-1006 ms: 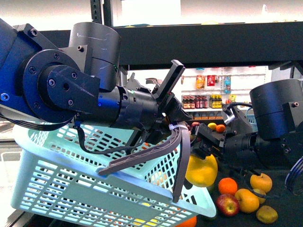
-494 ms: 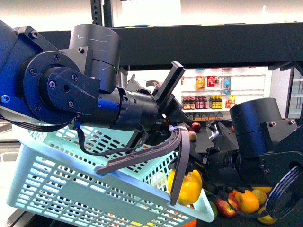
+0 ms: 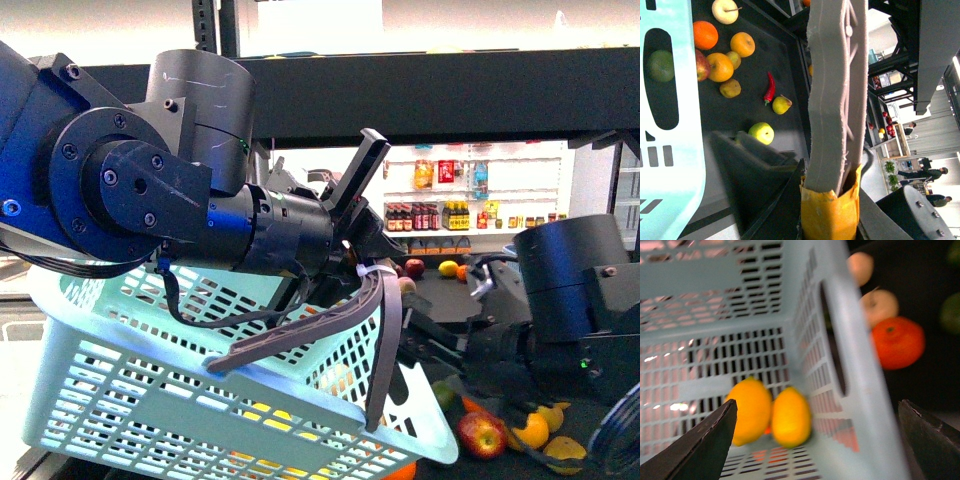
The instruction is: Pick lemon from shelf
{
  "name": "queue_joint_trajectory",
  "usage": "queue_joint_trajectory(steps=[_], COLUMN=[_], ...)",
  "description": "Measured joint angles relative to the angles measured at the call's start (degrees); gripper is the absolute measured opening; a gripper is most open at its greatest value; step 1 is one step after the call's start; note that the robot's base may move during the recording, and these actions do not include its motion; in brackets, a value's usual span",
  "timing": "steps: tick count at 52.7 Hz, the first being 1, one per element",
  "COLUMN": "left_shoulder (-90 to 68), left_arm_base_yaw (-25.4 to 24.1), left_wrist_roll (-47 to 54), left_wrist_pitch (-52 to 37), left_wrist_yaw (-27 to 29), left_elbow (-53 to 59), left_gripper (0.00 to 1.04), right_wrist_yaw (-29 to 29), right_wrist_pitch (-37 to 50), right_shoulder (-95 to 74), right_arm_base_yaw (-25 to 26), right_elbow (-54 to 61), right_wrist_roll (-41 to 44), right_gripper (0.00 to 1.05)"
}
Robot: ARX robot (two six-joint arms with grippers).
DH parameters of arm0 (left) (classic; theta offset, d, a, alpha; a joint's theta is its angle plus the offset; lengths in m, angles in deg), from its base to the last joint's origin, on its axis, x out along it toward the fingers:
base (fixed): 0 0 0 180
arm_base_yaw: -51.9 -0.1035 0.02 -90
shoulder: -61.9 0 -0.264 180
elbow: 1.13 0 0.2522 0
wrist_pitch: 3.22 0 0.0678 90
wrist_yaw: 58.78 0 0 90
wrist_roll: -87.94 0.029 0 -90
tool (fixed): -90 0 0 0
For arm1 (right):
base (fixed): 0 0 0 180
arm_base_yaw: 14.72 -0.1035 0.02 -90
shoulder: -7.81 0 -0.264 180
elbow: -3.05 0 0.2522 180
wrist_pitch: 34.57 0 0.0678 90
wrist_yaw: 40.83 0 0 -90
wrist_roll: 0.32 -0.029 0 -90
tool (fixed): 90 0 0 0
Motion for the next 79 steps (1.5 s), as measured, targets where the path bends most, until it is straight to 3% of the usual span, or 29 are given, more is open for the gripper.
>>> queue_joint_trajectory(steps=[8,17,24,30,37,44,48,53,67,79], left_shoulder=[0.0,0.0,0.0,0.0,0.0,0.0,0.0,0.0,0.0,0.0], left_arm_base_yaw=[0.0,0.0,0.0,0.0,0.0,0.0,0.0,0.0,0.0,0.0], left_wrist_roll=[0.0,-0.2,-0.2,-0.2,-0.1,-0.2,-0.1,-0.3,-0.3,-0.3], left_wrist_pitch=[0.0,0.0,0.0,0.0,0.0,0.0,0.0,0.0,0.0,0.0], left_wrist_yaw=[0.1,-0.3,-0.3,-0.3,0.1,-0.1,-0.3,-0.4,-0.2,-0.3], left_elbow=[0.0,0.0,0.0,0.0,0.0,0.0,0.0,0.0,0.0,0.0], left_gripper=[0.11,0.11,0.11,0.11,0.11,0.11,0.11,0.11,0.11,0.11], right_wrist_yaw=[5.0,5.2,3.6,1.0,1.6,-3.6,-1.1,7.1,7.9,8.0], right_wrist_pitch=[2.3,4.2,3.3,-3.2,-20.0,-30.7,-31.5,-31.0,-29.6,-29.1], right_shoulder=[7.6,20.5,34.5,50.4,74.8,92.3,99.8,103.0,106.1,107.8], right_arm_base_yaw=[5.8,12.9,14.8,15.9,19.4,21.5,19.4,11.8,9.7,9.7], right_elbow=[6.0,16.7,26.6,34.9,41.5,45.3,47.8,51.0,56.3,59.0], right_wrist_roll=[8.3,14.4,20.1,23.9,26.8,28.0,28.4,28.6,28.8,28.9], right_gripper=[0.97,0.97,0.97,0.97,0.97,0.77,0.65,0.47,0.02,0.02])
